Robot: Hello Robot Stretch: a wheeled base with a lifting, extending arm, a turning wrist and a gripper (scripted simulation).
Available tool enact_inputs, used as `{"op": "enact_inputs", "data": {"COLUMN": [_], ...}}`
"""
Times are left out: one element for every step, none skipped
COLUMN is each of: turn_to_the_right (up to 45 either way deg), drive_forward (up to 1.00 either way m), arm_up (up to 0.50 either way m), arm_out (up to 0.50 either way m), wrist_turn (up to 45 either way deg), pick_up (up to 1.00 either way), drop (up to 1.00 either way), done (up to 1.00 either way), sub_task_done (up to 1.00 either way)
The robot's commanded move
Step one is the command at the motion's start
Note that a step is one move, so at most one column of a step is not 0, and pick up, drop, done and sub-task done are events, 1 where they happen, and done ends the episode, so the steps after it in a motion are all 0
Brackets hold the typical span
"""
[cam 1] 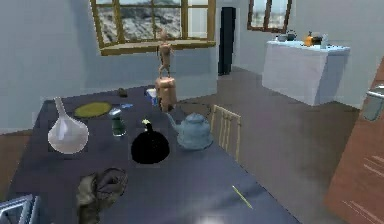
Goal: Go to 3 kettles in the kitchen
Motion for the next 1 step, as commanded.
{"op": "enact_inputs", "data": {"turn_to_the_right": [45.0], "drive_forward": [0.00], "arm_up": [0.00], "arm_out": [0.00], "wrist_turn": [0.0], "pick_up": [0.00], "drop": [0.00], "done": [0.00], "sub_task_done": [0.00]}}
